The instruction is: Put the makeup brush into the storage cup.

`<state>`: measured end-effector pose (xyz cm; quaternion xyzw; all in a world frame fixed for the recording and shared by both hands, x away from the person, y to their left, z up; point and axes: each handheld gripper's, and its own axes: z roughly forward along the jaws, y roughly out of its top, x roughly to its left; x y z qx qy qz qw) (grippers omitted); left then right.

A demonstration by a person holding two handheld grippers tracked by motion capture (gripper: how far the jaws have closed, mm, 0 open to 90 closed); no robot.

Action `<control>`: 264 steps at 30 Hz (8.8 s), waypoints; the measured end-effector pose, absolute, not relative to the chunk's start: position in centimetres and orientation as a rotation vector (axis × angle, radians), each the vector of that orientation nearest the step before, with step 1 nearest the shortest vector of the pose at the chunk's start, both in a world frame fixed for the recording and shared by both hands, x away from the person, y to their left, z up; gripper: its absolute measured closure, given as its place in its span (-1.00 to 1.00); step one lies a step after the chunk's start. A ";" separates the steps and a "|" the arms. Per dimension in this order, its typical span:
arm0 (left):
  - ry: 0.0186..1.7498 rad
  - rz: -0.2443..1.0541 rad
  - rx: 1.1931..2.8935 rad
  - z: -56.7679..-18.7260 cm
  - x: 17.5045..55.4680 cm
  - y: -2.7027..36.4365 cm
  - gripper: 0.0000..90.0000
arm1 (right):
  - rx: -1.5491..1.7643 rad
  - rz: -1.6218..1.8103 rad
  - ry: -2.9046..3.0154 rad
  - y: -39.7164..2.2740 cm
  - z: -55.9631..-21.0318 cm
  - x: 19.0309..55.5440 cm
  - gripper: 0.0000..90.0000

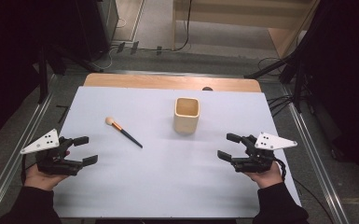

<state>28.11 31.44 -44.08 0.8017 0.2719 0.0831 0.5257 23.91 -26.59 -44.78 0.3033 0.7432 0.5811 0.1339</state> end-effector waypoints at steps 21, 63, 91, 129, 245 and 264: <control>0.645 0.194 1.918 -44.0 28.1 31.5 -0.60 | 0.857 1.671 2.161 -26.5 -44.7 23.7 -0.41; 0.647 0.211 1.904 -43.9 28.3 31.8 -0.55 | 0.839 1.669 2.146 -26.5 -44.6 23.5 -0.41; 0.633 0.239 1.904 -43.1 33.4 28.8 -0.55 | 0.826 1.679 2.148 -26.4 -44.5 23.2 -0.41; 0.519 0.188 2.265 -42.1 41.3 25.0 -0.47 | 0.810 1.675 2.159 -26.4 -44.5 22.9 -0.41; -0.633 0.039 3.072 -46.5 47.4 18.2 0.25 | 0.800 1.652 2.200 -26.4 -44.7 22.8 -0.39; -0.466 0.013 3.136 -46.3 47.4 17.9 0.75 | 0.802 1.654 2.203 -26.4 -44.8 22.7 -0.38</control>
